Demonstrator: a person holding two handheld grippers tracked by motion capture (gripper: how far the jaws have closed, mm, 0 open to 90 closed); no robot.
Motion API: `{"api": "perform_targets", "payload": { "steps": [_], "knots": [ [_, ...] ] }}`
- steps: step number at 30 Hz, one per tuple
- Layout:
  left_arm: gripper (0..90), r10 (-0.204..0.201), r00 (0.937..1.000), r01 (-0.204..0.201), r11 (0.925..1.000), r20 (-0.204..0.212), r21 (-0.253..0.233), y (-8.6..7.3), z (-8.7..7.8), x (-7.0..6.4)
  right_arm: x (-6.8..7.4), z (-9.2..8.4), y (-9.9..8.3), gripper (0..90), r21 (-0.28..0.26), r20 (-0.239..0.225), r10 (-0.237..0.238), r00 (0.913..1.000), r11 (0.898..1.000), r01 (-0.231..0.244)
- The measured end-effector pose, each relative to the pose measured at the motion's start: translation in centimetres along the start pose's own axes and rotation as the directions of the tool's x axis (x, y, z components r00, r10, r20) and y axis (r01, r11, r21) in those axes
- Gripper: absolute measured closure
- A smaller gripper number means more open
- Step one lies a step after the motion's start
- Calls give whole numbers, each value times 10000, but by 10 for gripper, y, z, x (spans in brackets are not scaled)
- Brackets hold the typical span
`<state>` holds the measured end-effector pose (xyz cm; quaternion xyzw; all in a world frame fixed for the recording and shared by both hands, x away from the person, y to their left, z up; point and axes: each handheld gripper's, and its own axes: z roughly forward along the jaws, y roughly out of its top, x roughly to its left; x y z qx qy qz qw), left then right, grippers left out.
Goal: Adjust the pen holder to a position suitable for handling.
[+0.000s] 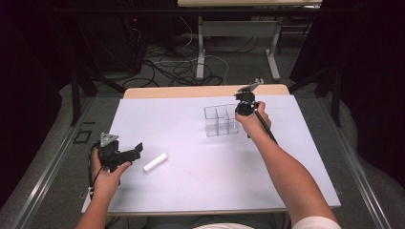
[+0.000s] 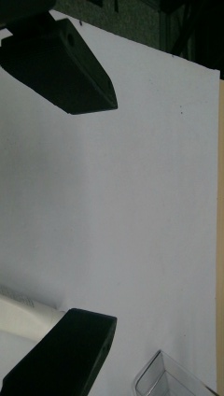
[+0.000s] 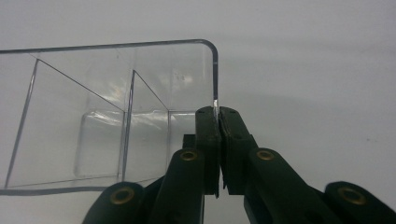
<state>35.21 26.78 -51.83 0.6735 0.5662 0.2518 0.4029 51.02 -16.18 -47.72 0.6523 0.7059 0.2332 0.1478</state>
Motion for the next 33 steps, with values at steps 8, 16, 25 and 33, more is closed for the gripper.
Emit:
{"api": "perform_targets", "payload": {
  "steps": [8,16,25,33],
  "knots": [
    [3,-14,10000,14,10000,12,47,0,0,0,4,-11,-15,868,39,-310,-328,9990,9994,329],
    [4,19,10000,-19,10000,81,-13,0,0,-3,1,-26,-33,856,36,-649,-560,9963,9984,563],
    [4,173,9997,-173,9998,181,-13,0,2,-9,-5,-33,-57,856,40,-1160,-514,9919,9986,522],
    [4,161,9997,-162,9999,175,43,0,2,-9,-11,-40,-69,833,118,-1644,-263,9860,9995,286]
  ]
}}
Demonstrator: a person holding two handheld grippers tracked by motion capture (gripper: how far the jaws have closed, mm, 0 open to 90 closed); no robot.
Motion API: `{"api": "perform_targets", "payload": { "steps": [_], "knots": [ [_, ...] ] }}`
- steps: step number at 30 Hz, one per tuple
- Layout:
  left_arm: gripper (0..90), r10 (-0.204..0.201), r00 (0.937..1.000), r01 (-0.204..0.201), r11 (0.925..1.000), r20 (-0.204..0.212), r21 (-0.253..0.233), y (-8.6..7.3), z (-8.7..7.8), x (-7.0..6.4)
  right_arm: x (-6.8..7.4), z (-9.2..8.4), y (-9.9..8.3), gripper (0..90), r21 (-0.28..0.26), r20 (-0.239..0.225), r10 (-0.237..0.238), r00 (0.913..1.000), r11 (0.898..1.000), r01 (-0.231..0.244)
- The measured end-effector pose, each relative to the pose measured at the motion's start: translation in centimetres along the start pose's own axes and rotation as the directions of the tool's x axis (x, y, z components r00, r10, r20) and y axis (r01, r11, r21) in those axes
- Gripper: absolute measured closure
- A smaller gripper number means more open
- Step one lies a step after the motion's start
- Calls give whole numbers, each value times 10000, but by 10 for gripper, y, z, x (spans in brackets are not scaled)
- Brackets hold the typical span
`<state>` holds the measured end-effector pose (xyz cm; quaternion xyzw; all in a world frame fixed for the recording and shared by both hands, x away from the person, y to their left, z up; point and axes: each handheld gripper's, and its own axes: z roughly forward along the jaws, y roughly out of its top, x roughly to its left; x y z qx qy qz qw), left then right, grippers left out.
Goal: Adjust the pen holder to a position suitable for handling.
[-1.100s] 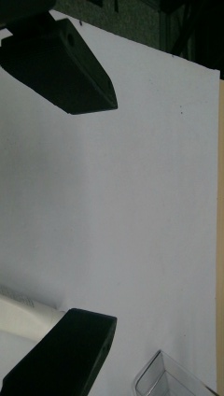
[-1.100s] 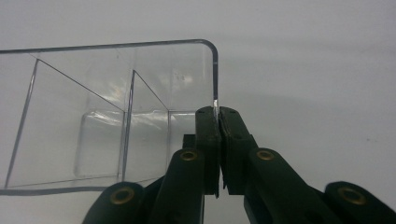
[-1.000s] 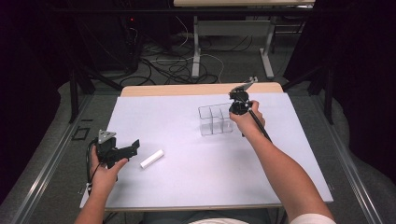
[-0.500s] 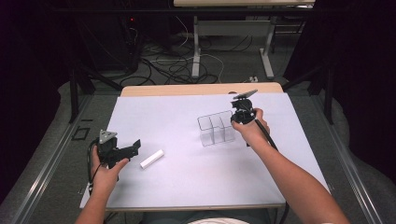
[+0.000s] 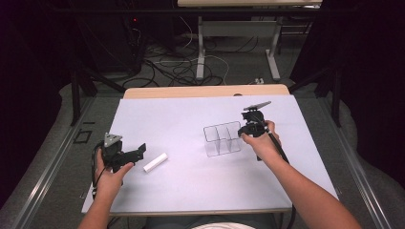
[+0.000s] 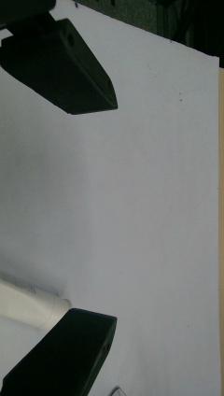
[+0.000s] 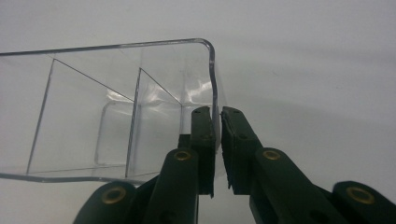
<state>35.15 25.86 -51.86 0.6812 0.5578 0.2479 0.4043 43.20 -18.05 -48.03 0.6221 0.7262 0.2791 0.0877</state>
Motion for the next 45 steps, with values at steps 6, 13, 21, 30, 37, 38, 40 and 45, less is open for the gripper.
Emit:
{"api": "perform_targets", "payload": {
  "steps": [6,13,21,30,37,38,40,45],
  "knots": [
    [4,-2,10000,2,10000,-5,-2,0,1,-1,-5,-2,-3,829,-181,-259,225,9994,9996,-229],
    [3,-3,10000,3,10000,-37,-18,0,0,0,-8,-11,-5,705,-762,-686,13,9976,9971,-65],
    [4,21,10000,-21,10000,-57,21,-1,1,0,-14,-24,-12,649,-2012,-1068,-550,9928,9790,326],
    [7,88,9999,-87,9999,-108,81,-1,2,0,-29,-23,-30,852,-2811,-355,-1083,9935,9551,941],
    [10,178,9997,-177,9998,-146,107,-1,3,-1,-33,1,-40,899,-2312,-437,-876,9952,9700,752],
    [10,179,9997,-177,9998,-145,113,-1,3,-1,-33,1,-40,899,-2312,-437,-876,9952,9700,752],
    [10,168,9997,-166,9998,-161,127,-2,3,0,-31,5,-38,900,-2510,-398,-1002,9942,9641,871],
    [10,159,9998,-158,9998,-142,125,-2,2,0,-27,7,-34,900,-2530,-651,-1090,9919,9633,893]
  ]
}}
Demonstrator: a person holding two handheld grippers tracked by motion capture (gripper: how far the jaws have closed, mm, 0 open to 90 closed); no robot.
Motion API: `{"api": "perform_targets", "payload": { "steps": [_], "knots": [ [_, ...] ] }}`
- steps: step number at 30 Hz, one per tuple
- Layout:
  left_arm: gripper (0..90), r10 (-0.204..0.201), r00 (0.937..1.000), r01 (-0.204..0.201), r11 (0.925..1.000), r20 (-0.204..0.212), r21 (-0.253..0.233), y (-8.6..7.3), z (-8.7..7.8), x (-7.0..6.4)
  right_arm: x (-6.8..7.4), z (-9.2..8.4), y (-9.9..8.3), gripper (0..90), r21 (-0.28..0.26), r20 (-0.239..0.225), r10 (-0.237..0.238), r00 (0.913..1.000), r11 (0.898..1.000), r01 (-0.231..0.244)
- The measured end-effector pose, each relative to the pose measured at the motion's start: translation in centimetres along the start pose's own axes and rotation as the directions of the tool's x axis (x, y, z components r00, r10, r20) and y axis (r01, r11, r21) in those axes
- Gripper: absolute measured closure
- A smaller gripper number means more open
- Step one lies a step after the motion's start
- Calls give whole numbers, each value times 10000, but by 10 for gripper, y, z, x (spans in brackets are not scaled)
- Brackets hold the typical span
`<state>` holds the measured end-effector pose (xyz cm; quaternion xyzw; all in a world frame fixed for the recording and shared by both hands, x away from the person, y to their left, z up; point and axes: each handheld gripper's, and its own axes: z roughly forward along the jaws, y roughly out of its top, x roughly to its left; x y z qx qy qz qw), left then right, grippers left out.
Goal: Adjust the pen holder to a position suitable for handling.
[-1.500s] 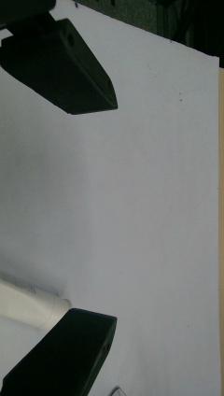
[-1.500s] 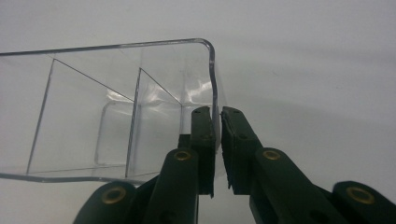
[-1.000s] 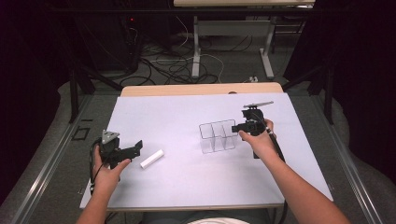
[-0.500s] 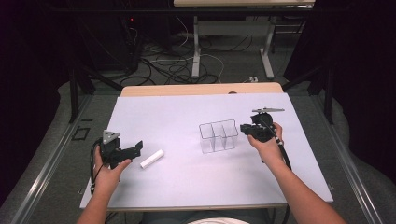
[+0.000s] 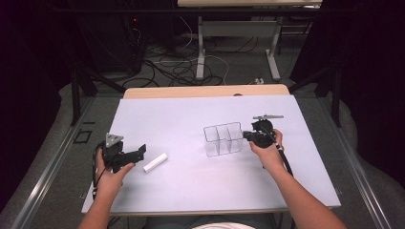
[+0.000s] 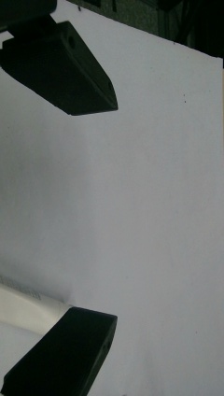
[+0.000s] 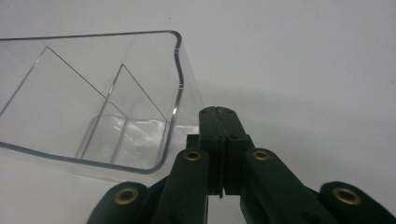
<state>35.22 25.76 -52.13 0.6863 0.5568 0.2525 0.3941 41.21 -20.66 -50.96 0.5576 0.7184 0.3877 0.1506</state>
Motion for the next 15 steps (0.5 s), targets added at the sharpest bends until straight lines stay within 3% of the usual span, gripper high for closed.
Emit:
{"api": "perform_targets", "payload": {
  "steps": [2,7,15],
  "knots": [
    [11,2,10000,-2,10000,-8,5,0,0,0,4,1,0,900,-32,245,-159,9996,9999,160],
    [11,15,10000,-15,10000,0,0,0,1,0,6,2,-1,900,5,193,-8,9998,10000,7],
    [11,-1,10000,1,10000,-12,14,0,0,0,25,6,-1,900,190,61,201,9998,9996,-203]
  ]
}}
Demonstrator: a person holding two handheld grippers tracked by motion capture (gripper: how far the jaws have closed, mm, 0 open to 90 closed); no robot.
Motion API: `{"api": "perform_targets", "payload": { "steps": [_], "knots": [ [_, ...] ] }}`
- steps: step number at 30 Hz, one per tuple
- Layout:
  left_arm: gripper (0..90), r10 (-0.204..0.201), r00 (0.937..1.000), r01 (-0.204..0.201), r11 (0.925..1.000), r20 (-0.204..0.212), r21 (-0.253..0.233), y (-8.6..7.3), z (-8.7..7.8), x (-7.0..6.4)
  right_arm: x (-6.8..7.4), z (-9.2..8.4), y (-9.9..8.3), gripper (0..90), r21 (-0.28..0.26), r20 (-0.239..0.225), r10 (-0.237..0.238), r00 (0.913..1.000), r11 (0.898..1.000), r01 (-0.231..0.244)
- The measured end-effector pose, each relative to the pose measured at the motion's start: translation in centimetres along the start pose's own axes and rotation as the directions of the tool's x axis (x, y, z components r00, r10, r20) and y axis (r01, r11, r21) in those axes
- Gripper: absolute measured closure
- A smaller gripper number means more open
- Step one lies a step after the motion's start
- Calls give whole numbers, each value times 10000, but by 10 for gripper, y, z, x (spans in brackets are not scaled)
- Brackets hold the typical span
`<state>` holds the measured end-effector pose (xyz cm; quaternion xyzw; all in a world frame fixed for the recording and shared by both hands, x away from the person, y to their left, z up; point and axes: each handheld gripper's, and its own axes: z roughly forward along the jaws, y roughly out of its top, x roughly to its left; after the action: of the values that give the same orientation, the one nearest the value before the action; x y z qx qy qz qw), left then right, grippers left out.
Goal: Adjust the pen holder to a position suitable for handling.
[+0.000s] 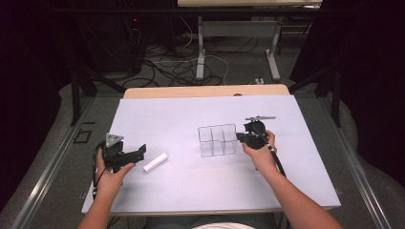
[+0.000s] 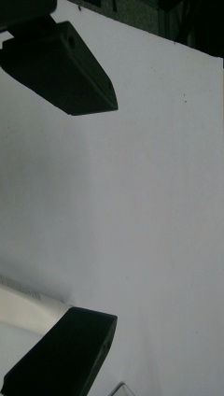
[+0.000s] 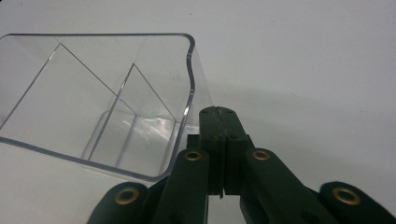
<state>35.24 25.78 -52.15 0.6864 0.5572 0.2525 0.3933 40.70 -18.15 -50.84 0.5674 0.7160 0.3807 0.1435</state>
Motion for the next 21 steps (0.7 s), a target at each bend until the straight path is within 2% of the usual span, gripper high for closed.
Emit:
{"api": "perform_targets", "payload": {
  "steps": [4,9,21],
  "knots": [
    [11,7,10000,-7,10000,0,1,0,0,0,6,2,-1,900,-11,-83,-96,9999,10000,96],
    [11,27,10000,-27,10000,-7,19,0,0,0,18,7,-1,900,171,370,30,9993,9998,-37],
    [11,72,10000,-72,10000,-30,65,0,0,0,29,11,-3,900,246,217,26,9998,9997,-31]
  ]
}}
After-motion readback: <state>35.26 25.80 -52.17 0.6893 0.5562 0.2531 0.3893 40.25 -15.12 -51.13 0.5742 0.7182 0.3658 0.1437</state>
